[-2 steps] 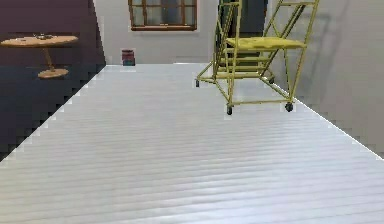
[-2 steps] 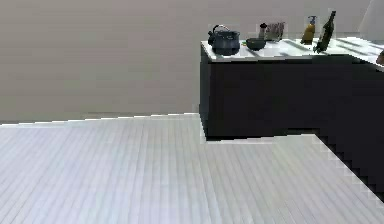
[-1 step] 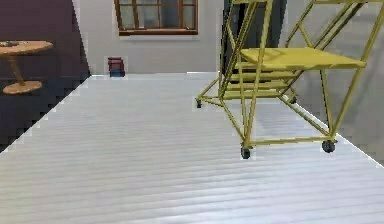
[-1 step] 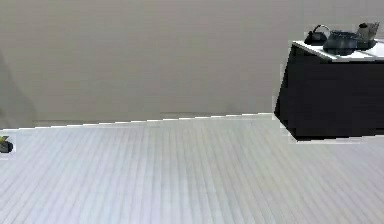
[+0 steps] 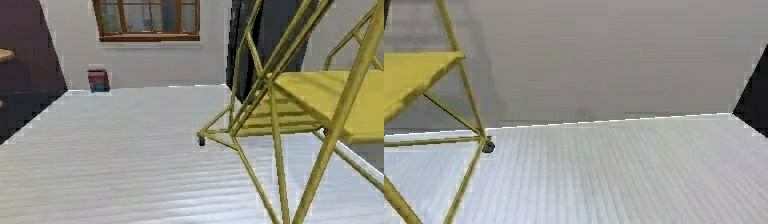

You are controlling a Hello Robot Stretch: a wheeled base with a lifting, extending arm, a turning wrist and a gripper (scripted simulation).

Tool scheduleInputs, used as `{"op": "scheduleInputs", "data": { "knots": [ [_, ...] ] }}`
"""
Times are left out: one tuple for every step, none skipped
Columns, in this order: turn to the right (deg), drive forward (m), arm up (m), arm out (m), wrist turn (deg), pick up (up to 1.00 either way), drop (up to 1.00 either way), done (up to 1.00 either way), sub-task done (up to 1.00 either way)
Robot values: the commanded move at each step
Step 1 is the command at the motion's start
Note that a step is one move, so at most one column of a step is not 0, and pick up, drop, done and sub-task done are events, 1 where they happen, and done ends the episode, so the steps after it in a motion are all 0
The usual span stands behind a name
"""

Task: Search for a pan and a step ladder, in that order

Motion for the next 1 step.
{"op": "scheduleInputs", "data": {
  "knots": [
    [-15.0,0.0,0.0,0.0,0.0,0.0,0.0,0.0,0.0]
  ]
}}
